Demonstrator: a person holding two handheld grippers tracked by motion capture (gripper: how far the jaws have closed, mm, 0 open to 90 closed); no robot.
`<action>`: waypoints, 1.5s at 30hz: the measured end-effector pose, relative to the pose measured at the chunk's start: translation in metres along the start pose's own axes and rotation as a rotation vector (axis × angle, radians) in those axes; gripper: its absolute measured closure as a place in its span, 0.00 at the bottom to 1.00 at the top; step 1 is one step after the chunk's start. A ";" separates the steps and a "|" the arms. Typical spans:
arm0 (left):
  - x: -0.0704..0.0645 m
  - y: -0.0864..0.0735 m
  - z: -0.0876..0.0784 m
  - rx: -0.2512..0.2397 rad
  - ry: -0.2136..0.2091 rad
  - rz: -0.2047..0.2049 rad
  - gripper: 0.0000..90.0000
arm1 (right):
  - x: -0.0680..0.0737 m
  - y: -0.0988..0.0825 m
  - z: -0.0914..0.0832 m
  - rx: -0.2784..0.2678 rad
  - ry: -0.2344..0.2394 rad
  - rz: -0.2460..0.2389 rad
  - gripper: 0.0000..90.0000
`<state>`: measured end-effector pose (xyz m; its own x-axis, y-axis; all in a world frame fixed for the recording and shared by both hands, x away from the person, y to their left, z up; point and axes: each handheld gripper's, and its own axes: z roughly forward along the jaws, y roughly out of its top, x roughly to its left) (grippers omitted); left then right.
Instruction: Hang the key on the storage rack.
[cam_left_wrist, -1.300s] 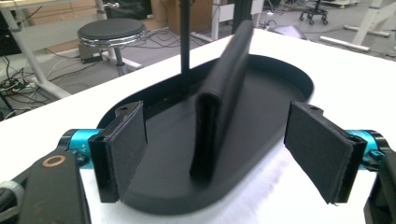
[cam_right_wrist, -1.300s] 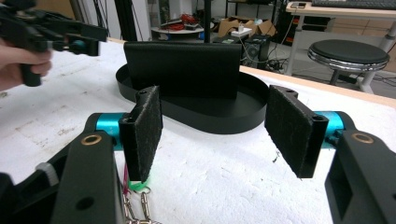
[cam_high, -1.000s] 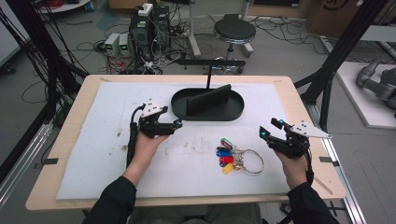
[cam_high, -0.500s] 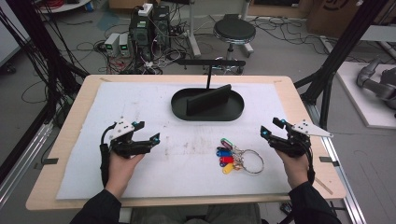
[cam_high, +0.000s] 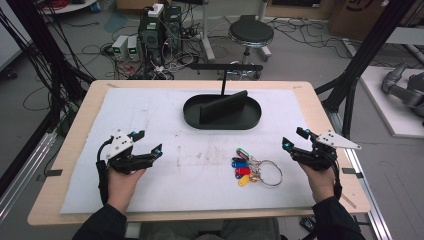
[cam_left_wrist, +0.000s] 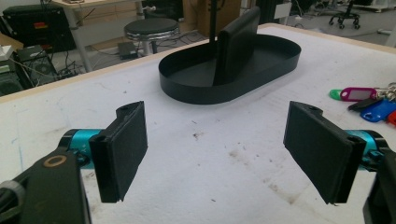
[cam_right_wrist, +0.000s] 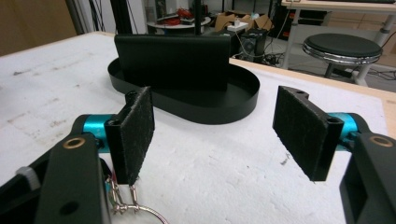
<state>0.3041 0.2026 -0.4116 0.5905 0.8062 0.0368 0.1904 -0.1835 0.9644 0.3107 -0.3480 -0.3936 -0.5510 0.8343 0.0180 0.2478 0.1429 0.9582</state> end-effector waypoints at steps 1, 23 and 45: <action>0.001 -0.001 0.000 0.001 0.003 -0.002 0.24 | -0.001 -0.001 0.000 0.006 -0.001 -0.002 0.32; 0.004 -0.004 0.002 0.022 0.021 -0.005 0.25 | -0.001 -0.025 0.010 0.263 0.081 0.012 0.64; 0.001 -0.005 0.011 0.035 0.006 -0.005 0.25 | 0.012 -0.050 0.030 0.506 0.101 -0.064 0.84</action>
<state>0.3125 0.1978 -0.4195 0.5848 0.8105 0.0340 0.2207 -0.1993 0.9548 0.3158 -0.3291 -0.4500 -0.6458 0.7634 0.0153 0.5514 0.4524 0.7009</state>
